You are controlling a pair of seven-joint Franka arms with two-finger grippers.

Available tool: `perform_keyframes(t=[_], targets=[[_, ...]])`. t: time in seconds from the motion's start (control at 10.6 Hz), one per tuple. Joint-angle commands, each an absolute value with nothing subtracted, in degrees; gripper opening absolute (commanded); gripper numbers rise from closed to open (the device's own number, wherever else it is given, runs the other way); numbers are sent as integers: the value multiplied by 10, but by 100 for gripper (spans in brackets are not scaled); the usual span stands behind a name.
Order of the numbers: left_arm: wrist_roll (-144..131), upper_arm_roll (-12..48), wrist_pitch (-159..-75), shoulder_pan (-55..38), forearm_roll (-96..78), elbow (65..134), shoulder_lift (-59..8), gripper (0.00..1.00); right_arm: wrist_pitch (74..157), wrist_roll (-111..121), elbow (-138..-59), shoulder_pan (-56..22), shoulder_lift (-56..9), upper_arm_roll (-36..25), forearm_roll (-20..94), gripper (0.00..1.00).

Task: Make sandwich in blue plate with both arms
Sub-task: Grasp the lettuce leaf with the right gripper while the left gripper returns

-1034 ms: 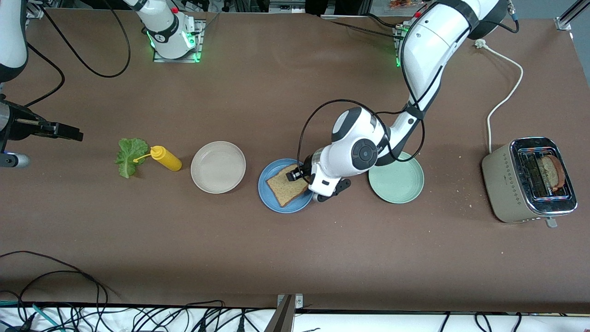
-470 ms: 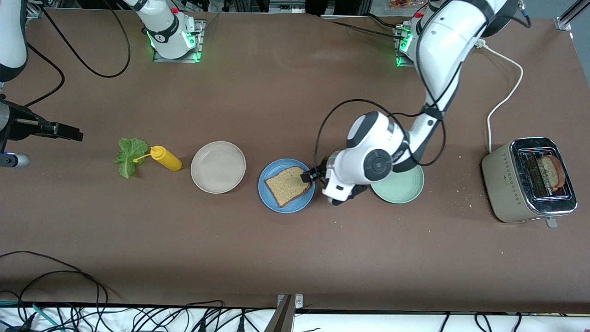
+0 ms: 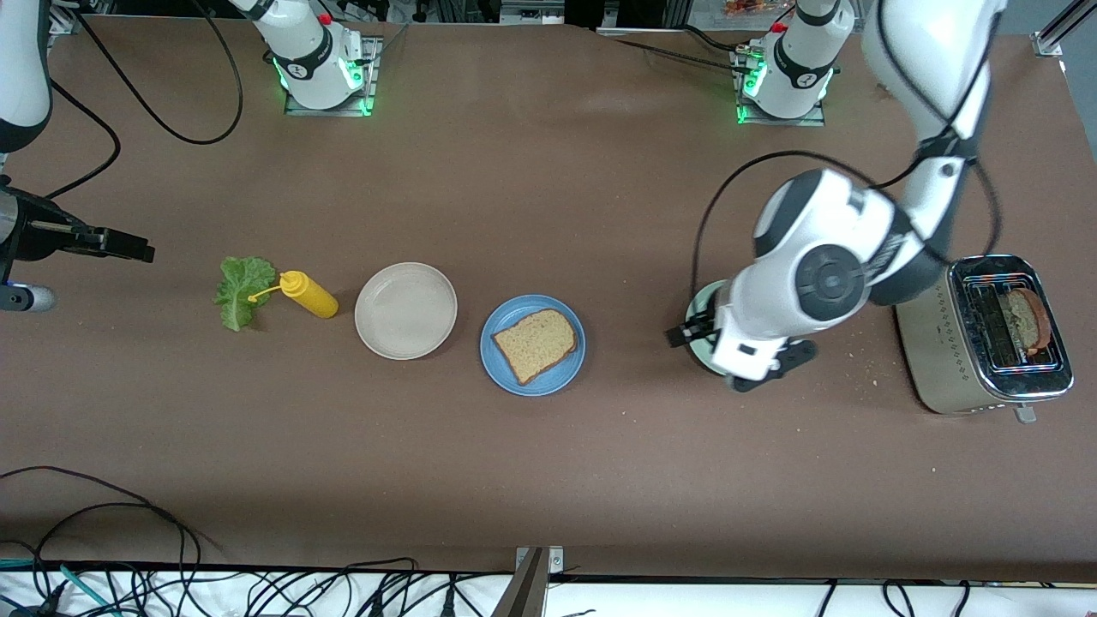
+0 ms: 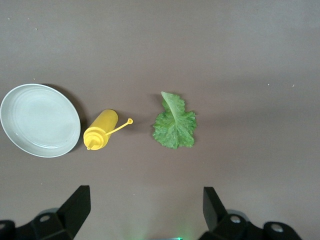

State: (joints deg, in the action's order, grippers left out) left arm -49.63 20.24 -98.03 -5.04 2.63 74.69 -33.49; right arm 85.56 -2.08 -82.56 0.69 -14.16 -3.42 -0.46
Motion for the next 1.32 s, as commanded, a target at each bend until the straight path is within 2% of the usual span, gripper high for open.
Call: perform_keyframes(t=[0.0, 0.28, 0.66, 1.03, 1.22], targets=[[-389, 201, -929, 21, 47, 766, -266, 100, 853, -20, -816, 10, -152, -34, 1, 100], [-267, 203, -894, 77, 111, 767, -224, 100, 897, -18, -835, 11, -196, -33, -3, 100], [-191, 207, -894, 122, 103, 773, -215, 100, 1051, -12, -999, 11, -169, -51, -4, 100], [-164, 208, -900, 150, 73, 773, -212, 100, 1251, 8, -1176, 11, -170, -99, -5, 100], [-163, 204, -901, 144, 73, 774, -200, 100, 1395, 9, -1263, 11, -177, -100, -4, 100]])
